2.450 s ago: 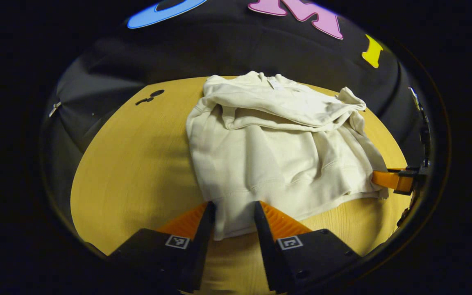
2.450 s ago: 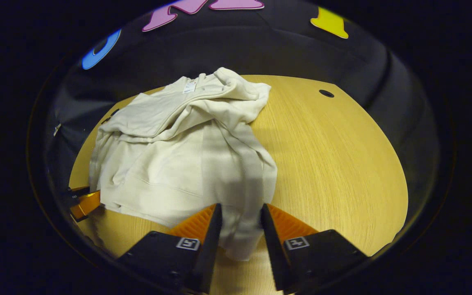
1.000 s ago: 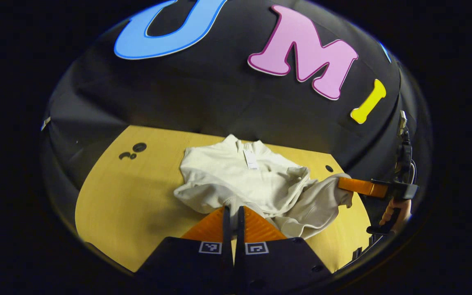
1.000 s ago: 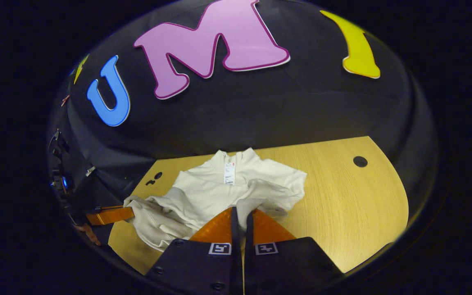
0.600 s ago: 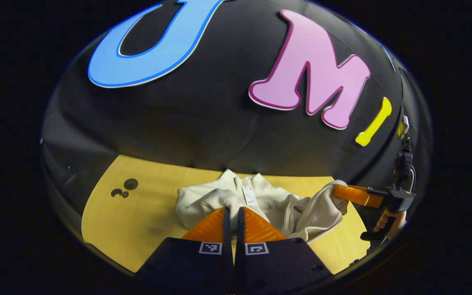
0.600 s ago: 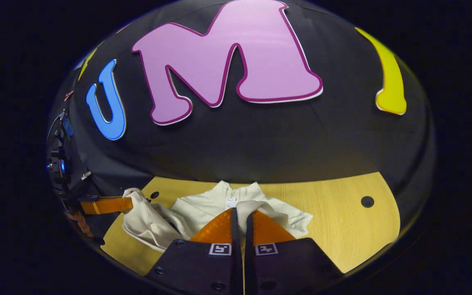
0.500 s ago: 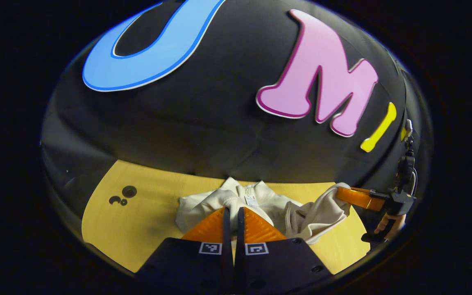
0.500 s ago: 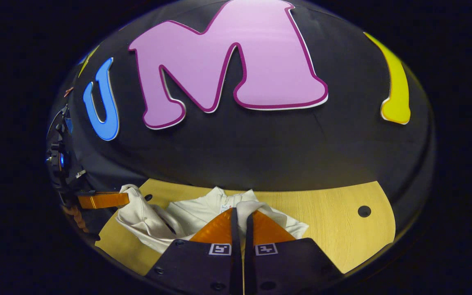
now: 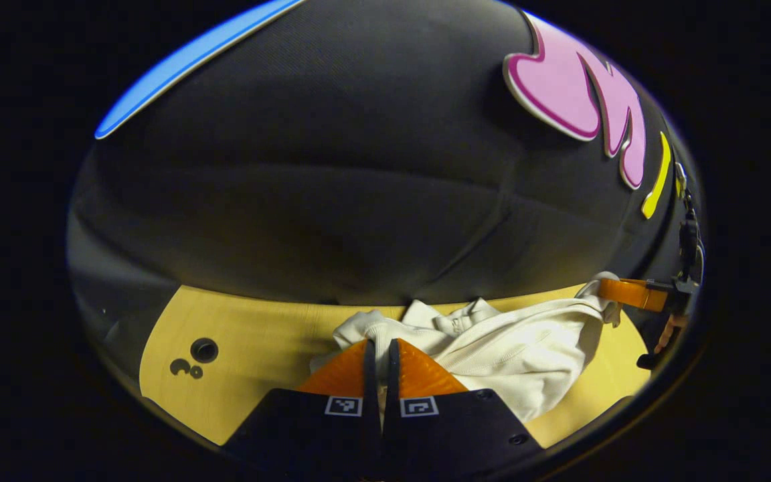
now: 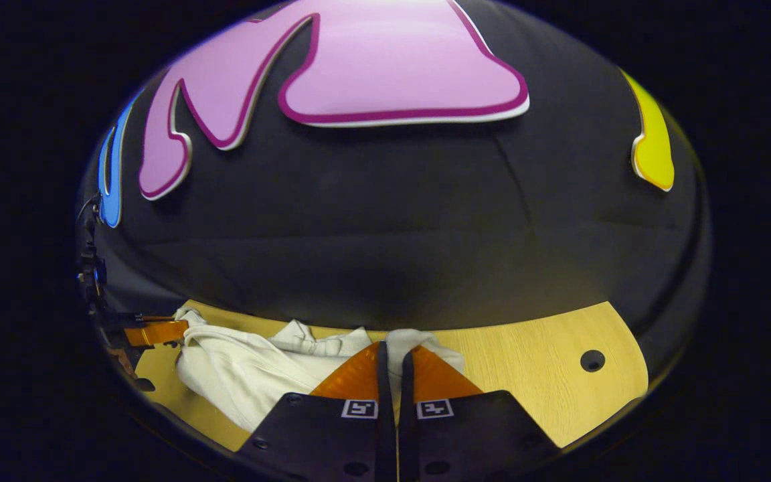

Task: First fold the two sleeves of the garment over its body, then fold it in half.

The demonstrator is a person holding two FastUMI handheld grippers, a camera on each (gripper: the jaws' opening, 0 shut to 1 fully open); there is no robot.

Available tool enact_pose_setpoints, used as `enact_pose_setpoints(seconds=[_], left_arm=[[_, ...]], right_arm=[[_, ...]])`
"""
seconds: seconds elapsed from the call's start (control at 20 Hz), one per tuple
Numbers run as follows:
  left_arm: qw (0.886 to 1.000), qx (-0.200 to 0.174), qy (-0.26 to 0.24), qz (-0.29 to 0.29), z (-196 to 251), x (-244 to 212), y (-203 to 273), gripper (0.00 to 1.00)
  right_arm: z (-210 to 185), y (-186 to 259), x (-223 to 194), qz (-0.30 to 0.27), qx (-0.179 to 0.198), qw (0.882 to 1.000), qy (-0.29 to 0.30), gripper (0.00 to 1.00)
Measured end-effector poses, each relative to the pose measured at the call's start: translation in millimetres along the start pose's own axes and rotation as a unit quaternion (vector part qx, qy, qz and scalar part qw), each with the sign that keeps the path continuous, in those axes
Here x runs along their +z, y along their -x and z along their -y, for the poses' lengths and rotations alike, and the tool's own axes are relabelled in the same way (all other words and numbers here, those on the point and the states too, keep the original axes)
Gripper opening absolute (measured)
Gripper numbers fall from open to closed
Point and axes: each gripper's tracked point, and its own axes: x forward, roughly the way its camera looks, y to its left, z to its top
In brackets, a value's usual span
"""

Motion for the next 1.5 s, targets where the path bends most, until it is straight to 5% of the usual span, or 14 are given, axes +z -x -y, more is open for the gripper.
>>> enact_pose_setpoints(seconds=[0.2, 0.35, 0.4, 0.45, 0.5, 0.65, 0.75, 1.5], left_arm=[[0.999, 0.014, -0.019, 0.032, -6, 1, -29, 0.11], [0.996, 0.063, -0.033, 0.047, -28, -1, -42, 0.19], [0.997, 0.065, -0.027, 0.042, -29, -5, -42, 0.14], [0.997, 0.062, -0.017, 0.034, -27, -12, -40, 0.16], [0.998, 0.062, -0.01, 0.032, -24, -15, -36, 0.31], [0.996, 0.068, -0.001, 0.061, -22, -2, -19, 0.78], [0.996, 0.064, -0.006, 0.069, -18, 5, -5, 1.0], [0.98, 0.055, 0.026, 0.189, 7, 77, 236, 1.0]], right_arm=[[8, -32, -18, 0.0, -0.026, 0.999, 0.021, 0.07], [9, -36, -34, -0.012, -0.027, 0.998, 0.053, 0.17], [12, -36, -37, -0.014, -0.03, 0.998, 0.058, 0.18], [11, -36, -38, -0.015, -0.029, 0.998, 0.055, 0.29], [10, -36, -40, -0.017, -0.031, 0.998, 0.049, 0.26], [13, -24, -40, -0.006, -0.035, 0.998, 0.046, 1.0], [17, -5, -29, 0.008, -0.041, 0.998, 0.045, 0.98], [-2, 212, 34, 0.11, -0.047, 0.987, 0.106, 0.98]])
